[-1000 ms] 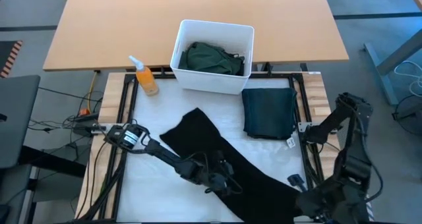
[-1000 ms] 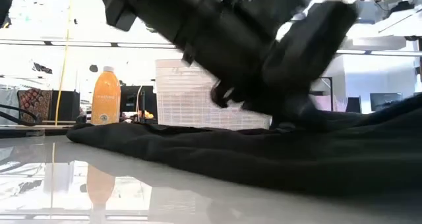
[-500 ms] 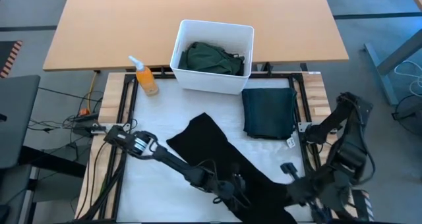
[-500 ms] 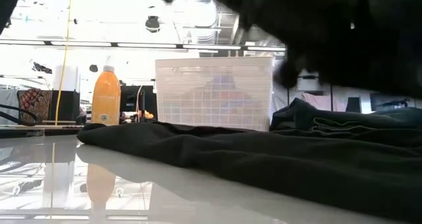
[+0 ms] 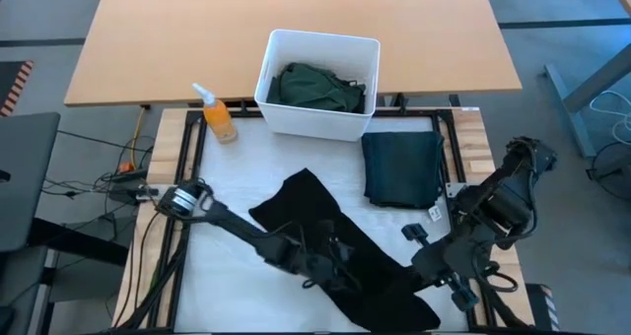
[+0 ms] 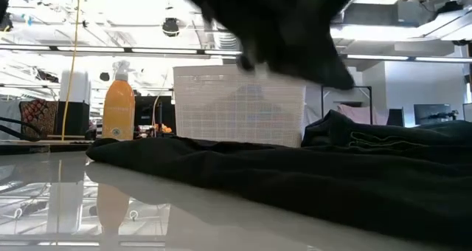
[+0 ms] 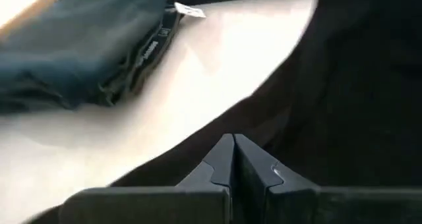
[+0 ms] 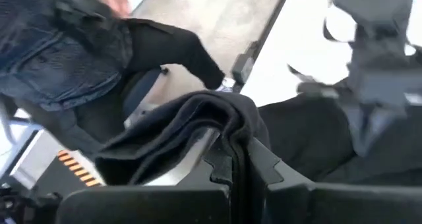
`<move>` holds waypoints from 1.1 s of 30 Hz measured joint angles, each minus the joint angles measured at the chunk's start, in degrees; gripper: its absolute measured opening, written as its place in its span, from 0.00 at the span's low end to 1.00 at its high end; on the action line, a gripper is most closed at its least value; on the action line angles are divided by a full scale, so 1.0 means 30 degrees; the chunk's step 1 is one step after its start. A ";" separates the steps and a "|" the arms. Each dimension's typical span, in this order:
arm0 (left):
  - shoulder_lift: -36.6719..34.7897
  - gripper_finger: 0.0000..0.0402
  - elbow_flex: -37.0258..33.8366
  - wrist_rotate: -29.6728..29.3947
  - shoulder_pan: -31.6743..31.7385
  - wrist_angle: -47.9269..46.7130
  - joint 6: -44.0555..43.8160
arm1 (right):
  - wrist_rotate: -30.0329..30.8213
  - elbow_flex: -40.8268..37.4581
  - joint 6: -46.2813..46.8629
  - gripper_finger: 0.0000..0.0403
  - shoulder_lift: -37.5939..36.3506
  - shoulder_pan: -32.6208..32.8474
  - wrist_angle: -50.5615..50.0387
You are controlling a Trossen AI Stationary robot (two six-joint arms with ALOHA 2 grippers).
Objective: Fold laundry
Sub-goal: Fold the black t-shirt
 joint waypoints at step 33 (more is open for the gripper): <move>0.3050 0.00 1.0307 0.0023 0.0252 -1.1361 0.3649 | -0.0926 0.3887 -0.0222 0.07 0.0211 -0.1355 -0.3456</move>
